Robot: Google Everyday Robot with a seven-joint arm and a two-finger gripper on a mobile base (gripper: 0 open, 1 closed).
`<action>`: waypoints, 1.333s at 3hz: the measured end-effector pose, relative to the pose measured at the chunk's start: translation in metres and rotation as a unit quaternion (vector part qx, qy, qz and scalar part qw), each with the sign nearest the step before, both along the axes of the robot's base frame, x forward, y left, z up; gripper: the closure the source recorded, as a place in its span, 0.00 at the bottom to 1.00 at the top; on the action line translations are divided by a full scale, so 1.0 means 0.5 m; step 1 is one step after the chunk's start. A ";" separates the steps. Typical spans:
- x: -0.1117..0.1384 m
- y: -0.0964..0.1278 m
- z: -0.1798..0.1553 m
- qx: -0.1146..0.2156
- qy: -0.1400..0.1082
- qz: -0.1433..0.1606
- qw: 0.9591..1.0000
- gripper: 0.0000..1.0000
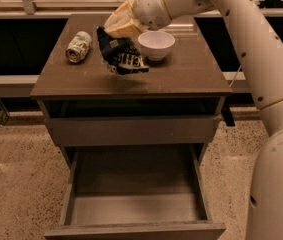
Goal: Pick blue chip bag from middle drawer and place on counter
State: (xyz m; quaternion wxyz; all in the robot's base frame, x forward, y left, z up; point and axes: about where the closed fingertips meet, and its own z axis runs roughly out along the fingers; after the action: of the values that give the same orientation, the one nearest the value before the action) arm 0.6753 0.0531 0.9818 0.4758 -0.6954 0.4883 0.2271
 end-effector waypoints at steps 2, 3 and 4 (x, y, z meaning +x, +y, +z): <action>0.060 0.044 -0.014 0.006 -0.007 -0.028 1.000 0.51; 0.060 0.052 -0.019 0.006 -0.006 -0.026 1.000 0.20; 0.059 0.058 -0.021 0.006 -0.005 -0.023 1.000 0.00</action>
Offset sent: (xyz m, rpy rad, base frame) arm 0.0252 0.0154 -0.0063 0.0050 -0.0103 -0.0489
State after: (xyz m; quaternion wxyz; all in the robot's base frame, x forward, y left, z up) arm 0.7050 0.0818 0.9711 0.4874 -0.6821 0.5008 0.2154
